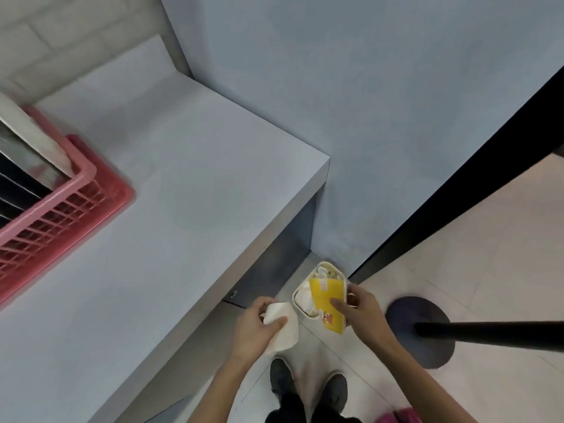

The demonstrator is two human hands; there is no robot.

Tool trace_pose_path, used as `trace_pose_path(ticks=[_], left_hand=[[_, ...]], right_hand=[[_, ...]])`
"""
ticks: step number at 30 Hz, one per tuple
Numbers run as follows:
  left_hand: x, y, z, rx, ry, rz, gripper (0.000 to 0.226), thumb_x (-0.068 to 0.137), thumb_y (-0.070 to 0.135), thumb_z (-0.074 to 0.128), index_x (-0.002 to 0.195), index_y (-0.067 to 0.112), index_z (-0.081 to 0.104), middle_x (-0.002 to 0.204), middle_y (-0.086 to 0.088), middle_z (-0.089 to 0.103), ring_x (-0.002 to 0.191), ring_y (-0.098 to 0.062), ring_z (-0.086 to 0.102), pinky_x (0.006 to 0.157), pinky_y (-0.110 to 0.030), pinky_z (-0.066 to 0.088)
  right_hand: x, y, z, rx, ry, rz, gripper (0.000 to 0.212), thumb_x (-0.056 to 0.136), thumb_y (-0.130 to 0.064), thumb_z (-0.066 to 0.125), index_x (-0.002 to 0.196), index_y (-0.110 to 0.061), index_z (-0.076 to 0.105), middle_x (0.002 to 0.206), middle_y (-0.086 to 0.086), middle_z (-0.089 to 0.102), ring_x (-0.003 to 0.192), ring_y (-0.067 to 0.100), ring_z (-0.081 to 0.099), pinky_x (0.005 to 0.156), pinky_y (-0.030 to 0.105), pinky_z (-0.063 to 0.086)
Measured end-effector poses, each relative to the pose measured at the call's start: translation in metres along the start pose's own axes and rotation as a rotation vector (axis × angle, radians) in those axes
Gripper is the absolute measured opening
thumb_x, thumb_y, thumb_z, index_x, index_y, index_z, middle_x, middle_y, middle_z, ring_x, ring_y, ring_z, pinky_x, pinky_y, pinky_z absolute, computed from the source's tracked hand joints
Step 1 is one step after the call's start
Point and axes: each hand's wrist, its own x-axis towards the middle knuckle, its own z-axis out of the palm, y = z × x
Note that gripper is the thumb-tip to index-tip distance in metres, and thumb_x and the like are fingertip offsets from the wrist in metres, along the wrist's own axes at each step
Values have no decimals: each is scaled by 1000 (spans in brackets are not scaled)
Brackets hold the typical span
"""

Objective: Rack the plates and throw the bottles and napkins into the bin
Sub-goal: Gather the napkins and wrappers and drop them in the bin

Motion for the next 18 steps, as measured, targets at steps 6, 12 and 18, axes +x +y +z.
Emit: trace_pose_path(ticks=[6,12,18], left_hand=[[33,-63,39,72,-132,-136,19,81,20,78,91,22,63,97,5,66,92,-18,61,67,-22,47],[75,-96,63,71,-131,-149,20,79,19,81,94,18,67,97,1,67,91,-18,60,67,-21,44],[160,-145,107,94,-146,-180,27,75,5,81,88,25,67,96,1,67,85,-16,60,57,-13,42]], right_hand=[[-8,91,12,63,66,280,6,88,-10,69,89,-16,69,88,8,74,79,23,70,77,46,56],[9,146,28,111,132,418,5,88,-9,67,89,-13,69,89,13,73,87,35,70,81,57,56],[90,227,36,62,141,423,17,84,-6,70,87,-22,67,81,6,72,81,32,71,76,58,57]])
